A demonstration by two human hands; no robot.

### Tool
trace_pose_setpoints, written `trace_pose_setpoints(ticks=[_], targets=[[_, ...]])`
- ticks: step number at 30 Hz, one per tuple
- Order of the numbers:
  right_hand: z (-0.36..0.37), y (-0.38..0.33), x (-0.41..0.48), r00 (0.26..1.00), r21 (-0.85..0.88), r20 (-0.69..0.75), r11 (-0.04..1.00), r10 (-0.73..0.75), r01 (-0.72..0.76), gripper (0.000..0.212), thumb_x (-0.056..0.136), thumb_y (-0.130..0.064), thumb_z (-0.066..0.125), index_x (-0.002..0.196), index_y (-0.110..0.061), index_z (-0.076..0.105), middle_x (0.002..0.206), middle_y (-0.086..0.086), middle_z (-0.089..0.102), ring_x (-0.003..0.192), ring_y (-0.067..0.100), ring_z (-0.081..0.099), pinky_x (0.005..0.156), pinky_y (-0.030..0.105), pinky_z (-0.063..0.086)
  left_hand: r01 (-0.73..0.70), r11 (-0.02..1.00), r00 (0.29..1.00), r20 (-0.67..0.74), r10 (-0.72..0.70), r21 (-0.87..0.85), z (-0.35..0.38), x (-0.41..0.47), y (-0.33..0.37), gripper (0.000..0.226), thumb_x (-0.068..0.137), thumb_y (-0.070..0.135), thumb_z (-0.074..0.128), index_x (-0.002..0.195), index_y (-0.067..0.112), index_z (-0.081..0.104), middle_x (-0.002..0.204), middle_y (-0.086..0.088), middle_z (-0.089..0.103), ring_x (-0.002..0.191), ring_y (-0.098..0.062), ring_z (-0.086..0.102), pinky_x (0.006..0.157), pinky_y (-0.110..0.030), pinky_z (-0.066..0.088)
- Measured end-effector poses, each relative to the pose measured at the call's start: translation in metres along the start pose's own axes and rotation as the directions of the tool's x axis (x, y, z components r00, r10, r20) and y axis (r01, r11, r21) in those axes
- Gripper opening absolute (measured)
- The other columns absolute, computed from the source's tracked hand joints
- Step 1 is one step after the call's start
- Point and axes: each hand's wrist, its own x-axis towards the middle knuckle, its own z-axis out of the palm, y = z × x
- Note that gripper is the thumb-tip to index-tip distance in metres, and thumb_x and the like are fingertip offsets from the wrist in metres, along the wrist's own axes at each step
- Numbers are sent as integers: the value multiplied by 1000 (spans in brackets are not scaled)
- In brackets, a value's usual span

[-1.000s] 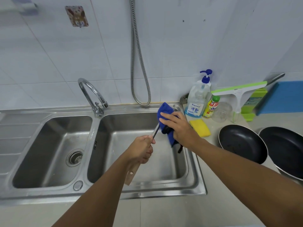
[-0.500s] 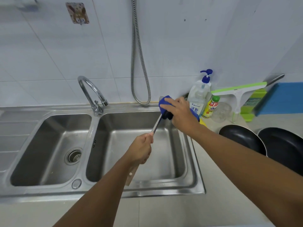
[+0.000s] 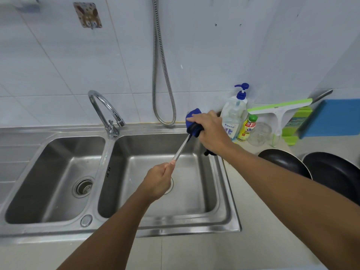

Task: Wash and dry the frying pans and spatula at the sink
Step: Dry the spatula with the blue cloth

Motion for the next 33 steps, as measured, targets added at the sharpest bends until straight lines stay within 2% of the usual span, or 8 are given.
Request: trace_pose_setpoints(ticks=[7, 13, 16, 19, 22, 25, 28, 33], targets=[[-8, 24, 22, 983, 61, 59, 982, 173, -176, 61, 76, 19, 52, 123, -13, 72, 124, 12, 68, 119, 29, 60, 108, 39, 46, -52, 997, 999, 5, 52, 51, -5, -6, -6, 52, 108, 47, 37, 66, 16, 38, 59, 6, 43, 57, -13, 38, 57, -29, 34], [4, 10, -2, 986, 72, 17, 984, -164, 162, 57, 67, 13, 49, 113, -8, 76, 125, 11, 71, 116, 29, 66, 104, 35, 49, -56, 996, 998, -32, 58, 65, -9, 0, -10, 52, 108, 47, 36, 65, 17, 37, 59, 5, 40, 57, -14, 37, 58, -33, 33], [-7, 19, 12, 994, 73, 29, 992, 101, -103, 61, 76, 18, 48, 121, -13, 72, 124, 7, 67, 115, 25, 61, 101, 24, 45, -73, 995, 997, -15, 75, 73, -11, -5, -15, 52, 107, 47, 39, 64, 18, 37, 56, 10, 40, 55, -11, 36, 56, -30, 34], [-11, 24, 15, 977, 54, 21, 976, 211, -212, 61, 80, 18, 49, 125, -16, 70, 127, 8, 65, 117, 25, 59, 105, 30, 46, -69, 997, 997, -19, 70, 46, -8, -6, -14, 54, 107, 49, 39, 66, 13, 37, 57, 9, 38, 56, -12, 35, 58, -33, 34], [3, 14, -8, 996, 70, -76, 996, 54, -48, 56, 78, 16, 53, 125, -8, 70, 129, 13, 66, 121, 30, 60, 110, 38, 44, 22, 998, 999, -29, -23, -52, -3, -1, -6, 52, 106, 52, 37, 68, 17, 40, 58, 5, 37, 54, -15, 33, 56, -34, 32], [19, 22, -34, 988, 58, -95, 990, -120, 126, 64, 72, 16, 46, 131, -2, 66, 146, 16, 56, 138, 32, 49, 120, 41, 34, 218, 901, 976, 83, -201, -375, -4, 1, 7, 47, 104, 57, 37, 76, 20, 42, 56, 2, 30, 43, -12, 22, 44, -22, 20], [14, 39, -34, 993, 145, -115, 989, 3, 14, 78, 71, 24, 42, 140, -8, 59, 155, 8, 47, 146, 22, 39, 125, 36, 27, 349, 799, 933, 262, -247, -489, -14, 1, 17, 47, 105, 58, 35, 75, 23, 40, 57, 2, 24, 42, -9, 16, 38, -15, 14], [0, 44, -8, 958, 220, -178, 958, 223, -182, 66, 73, 25, 48, 126, -8, 68, 135, 12, 64, 128, 25, 57, 117, 33, 40, 369, 799, 919, 312, -239, -475, -12, 5, 18, 49, 104, 61, 34, 72, 24, 38, 57, 1, 23, 41, -10, 15, 41, -15, 10]])
